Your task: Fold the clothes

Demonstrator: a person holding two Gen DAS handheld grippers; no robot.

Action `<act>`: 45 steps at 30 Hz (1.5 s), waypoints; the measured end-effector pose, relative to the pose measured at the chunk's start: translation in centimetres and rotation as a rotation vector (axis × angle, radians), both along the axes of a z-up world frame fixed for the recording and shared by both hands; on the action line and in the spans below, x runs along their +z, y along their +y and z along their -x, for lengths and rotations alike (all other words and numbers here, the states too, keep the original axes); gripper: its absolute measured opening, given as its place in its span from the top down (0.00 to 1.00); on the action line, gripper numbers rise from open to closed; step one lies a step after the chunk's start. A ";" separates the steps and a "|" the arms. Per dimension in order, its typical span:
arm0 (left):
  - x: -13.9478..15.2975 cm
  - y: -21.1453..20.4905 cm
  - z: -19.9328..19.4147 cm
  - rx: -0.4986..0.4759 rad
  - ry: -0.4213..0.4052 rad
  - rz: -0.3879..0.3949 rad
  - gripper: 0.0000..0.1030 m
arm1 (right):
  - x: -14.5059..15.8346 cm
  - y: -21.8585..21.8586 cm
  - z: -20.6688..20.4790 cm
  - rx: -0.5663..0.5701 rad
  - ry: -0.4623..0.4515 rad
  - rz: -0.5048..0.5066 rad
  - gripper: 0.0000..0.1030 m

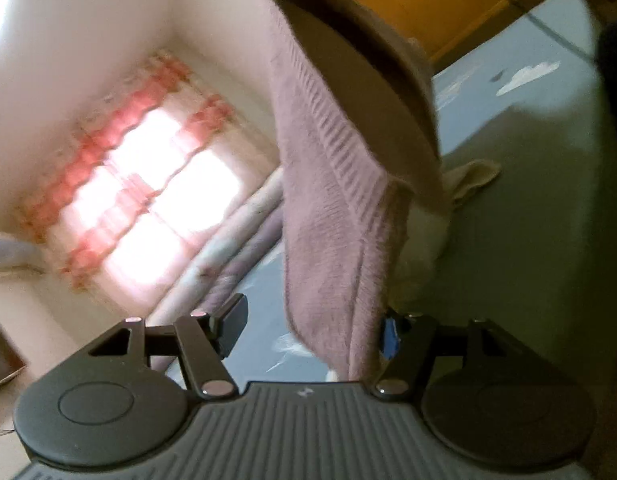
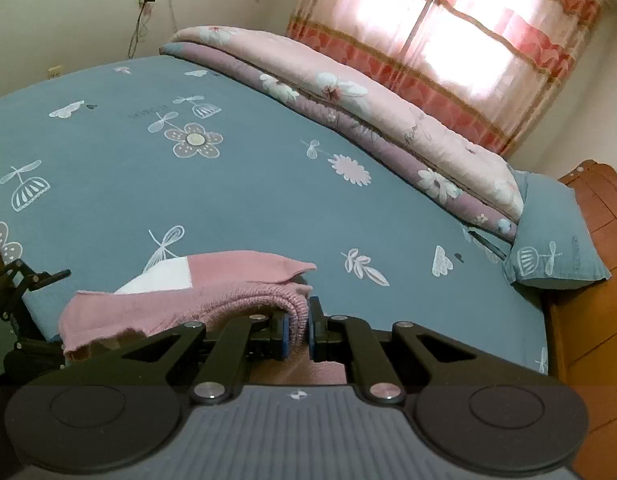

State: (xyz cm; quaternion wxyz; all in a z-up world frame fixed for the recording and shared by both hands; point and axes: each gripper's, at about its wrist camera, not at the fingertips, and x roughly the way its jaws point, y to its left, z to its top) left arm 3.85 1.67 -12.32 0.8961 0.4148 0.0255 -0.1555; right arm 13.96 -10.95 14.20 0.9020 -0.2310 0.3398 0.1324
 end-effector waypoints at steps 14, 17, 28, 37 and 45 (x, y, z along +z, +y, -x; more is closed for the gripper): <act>4.5 3.0 -1.8 0.011 0.230 0.172 0.90 | -2.8 -0.7 0.8 0.031 0.135 0.043 0.90; 6.7 5.4 -2.8 -0.009 0.391 0.298 0.90 | -4.6 -1.1 0.9 0.042 0.250 0.008 0.90; 14.6 8.2 -5.1 0.053 0.386 0.395 0.94 | -4.6 -2.2 3.4 0.058 0.234 0.015 0.90; 20.5 7.1 -5.1 0.048 0.250 0.436 0.94 | -0.6 -3.0 4.7 0.048 0.103 0.018 0.90; 24.4 6.3 -5.8 0.070 0.177 0.407 0.94 | 2.5 -3.4 5.2 0.033 -0.019 0.003 0.90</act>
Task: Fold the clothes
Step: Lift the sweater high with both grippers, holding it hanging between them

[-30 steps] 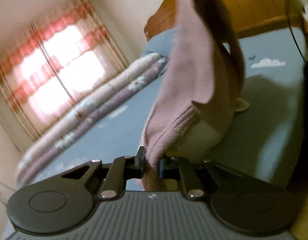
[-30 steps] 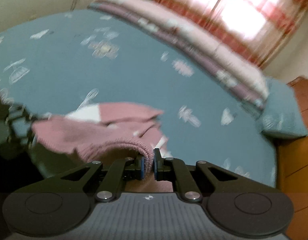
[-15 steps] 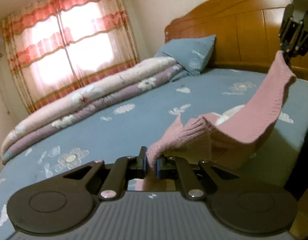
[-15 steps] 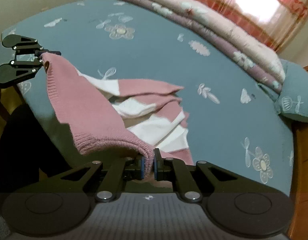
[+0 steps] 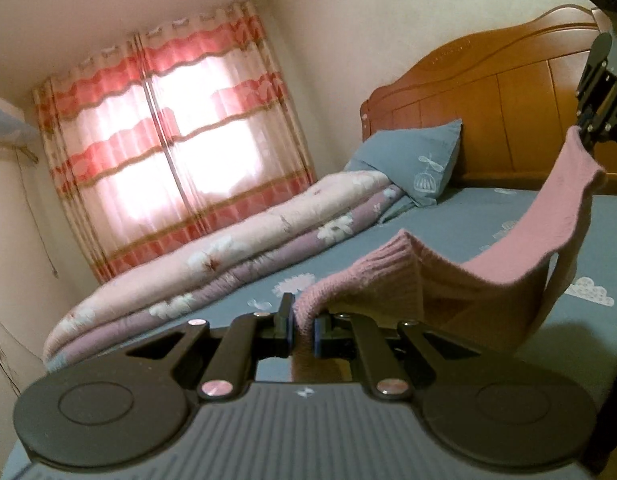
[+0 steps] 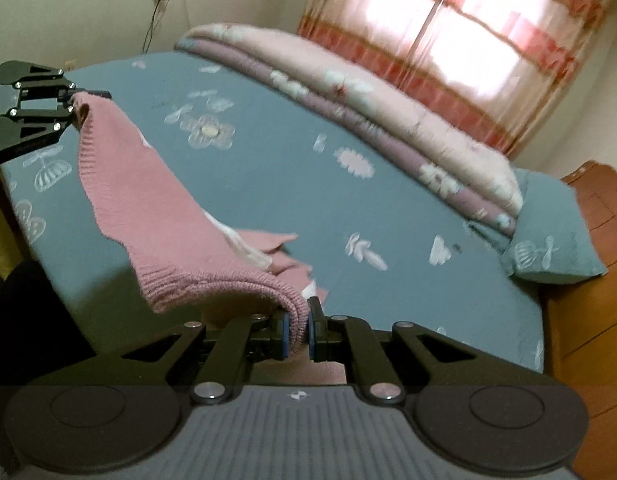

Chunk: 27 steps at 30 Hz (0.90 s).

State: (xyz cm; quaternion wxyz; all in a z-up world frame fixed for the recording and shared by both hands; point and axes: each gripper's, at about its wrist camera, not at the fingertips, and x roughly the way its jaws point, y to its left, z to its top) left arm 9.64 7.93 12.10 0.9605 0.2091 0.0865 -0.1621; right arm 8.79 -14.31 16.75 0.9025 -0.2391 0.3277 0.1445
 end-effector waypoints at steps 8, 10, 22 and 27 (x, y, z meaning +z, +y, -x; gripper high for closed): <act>4.5 0.0 0.2 0.022 -0.113 0.043 0.94 | 3.6 -0.8 0.6 -0.015 -0.118 -0.035 0.90; 5.6 0.0 0.6 0.025 -0.146 0.057 0.94 | 4.5 -1.2 0.8 -0.022 -0.152 -0.047 0.90; 9.7 -0.7 1.0 0.042 -0.278 0.118 0.94 | 7.9 -2.6 1.0 -0.070 -0.301 -0.104 0.90; 11.5 -1.2 1.4 0.040 -0.320 0.129 0.94 | 10.0 -2.8 1.4 -0.077 -0.358 -0.113 0.90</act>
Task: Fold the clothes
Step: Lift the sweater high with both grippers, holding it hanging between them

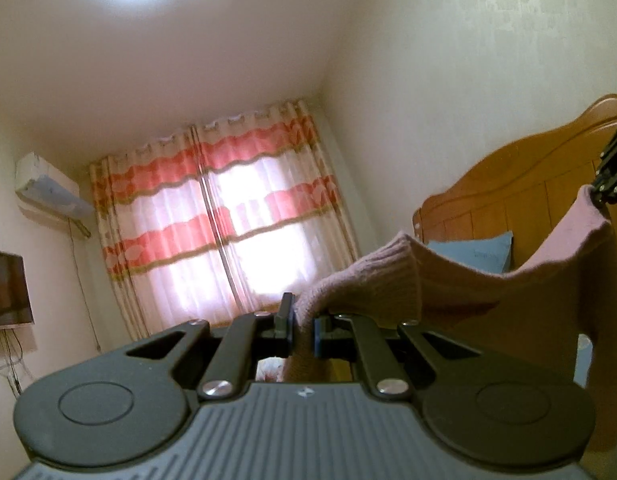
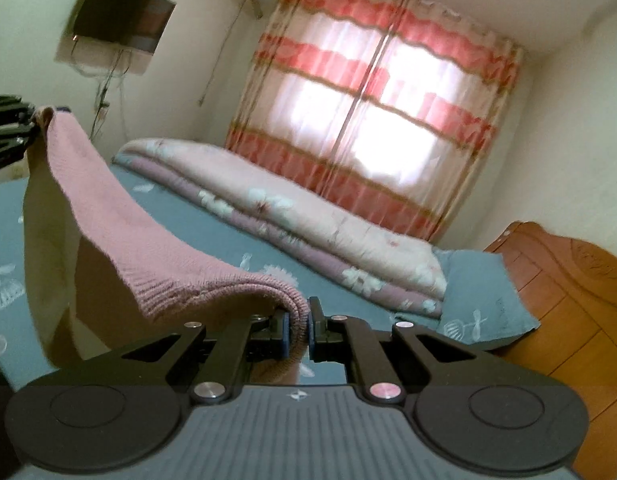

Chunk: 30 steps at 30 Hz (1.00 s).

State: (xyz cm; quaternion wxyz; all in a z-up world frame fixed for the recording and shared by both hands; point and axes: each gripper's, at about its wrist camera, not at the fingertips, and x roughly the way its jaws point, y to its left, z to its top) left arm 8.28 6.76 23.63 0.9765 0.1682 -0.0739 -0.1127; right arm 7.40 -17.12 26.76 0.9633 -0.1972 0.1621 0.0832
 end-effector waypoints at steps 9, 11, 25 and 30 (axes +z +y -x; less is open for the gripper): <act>1.3 0.2 0.1 -0.001 -0.027 0.023 0.94 | 1.9 -0.8 0.5 -0.011 -0.081 -0.039 0.90; 0.7 0.2 -0.3 -0.003 -0.006 0.018 0.94 | 1.2 -0.9 0.1 -0.016 -0.065 -0.031 0.90; -3.2 0.1 -3.6 -0.009 0.115 -0.003 0.94 | -3.0 -0.8 -3.6 -0.058 0.011 0.013 0.90; -4.6 0.1 -5.3 0.003 0.162 -0.001 0.94 | -4.4 -0.7 -5.7 -0.060 0.022 0.013 0.90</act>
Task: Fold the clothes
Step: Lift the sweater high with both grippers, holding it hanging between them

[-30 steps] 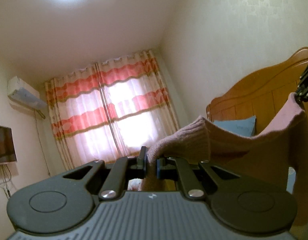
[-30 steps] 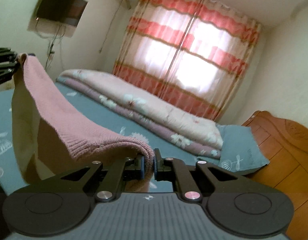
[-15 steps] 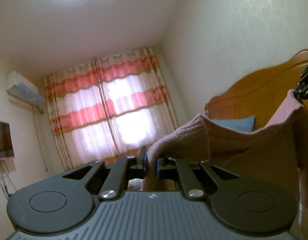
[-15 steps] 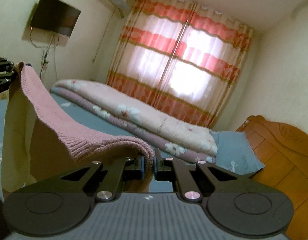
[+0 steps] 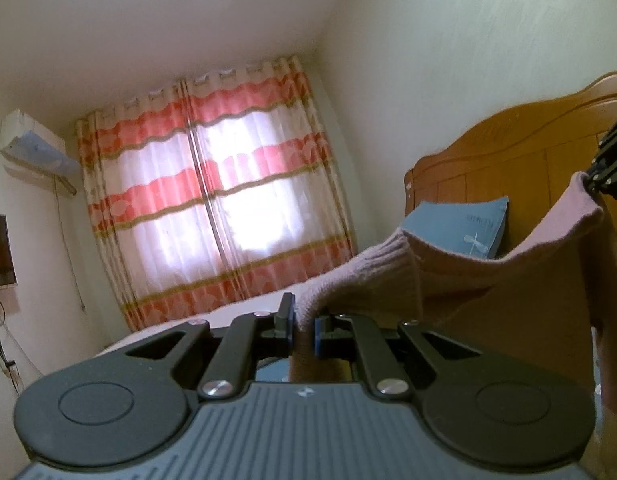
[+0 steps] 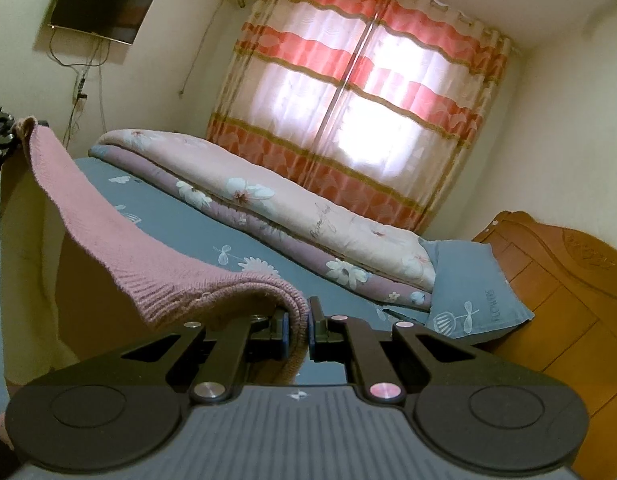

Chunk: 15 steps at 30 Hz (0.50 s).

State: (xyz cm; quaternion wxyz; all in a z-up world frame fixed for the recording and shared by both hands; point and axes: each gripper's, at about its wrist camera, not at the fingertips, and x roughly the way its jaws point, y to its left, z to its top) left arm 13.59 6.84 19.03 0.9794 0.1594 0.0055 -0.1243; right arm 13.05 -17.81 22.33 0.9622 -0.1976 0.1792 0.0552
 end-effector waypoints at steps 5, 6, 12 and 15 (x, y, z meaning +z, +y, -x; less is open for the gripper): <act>-1.6 0.5 -2.4 0.006 0.063 0.009 0.94 | -1.3 0.3 -2.5 -0.013 0.026 0.015 0.90; -1.9 0.7 -3.0 0.007 0.071 0.012 0.94 | -1.4 0.5 -3.0 -0.013 0.031 0.019 0.90; -3.7 1.2 -5.8 0.017 0.118 0.026 0.93 | -3.2 1.2 -6.7 -0.028 0.054 0.022 0.90; -4.5 1.4 -7.4 0.021 0.136 0.028 0.93 | -4.7 1.3 -8.9 -0.041 0.065 0.027 0.90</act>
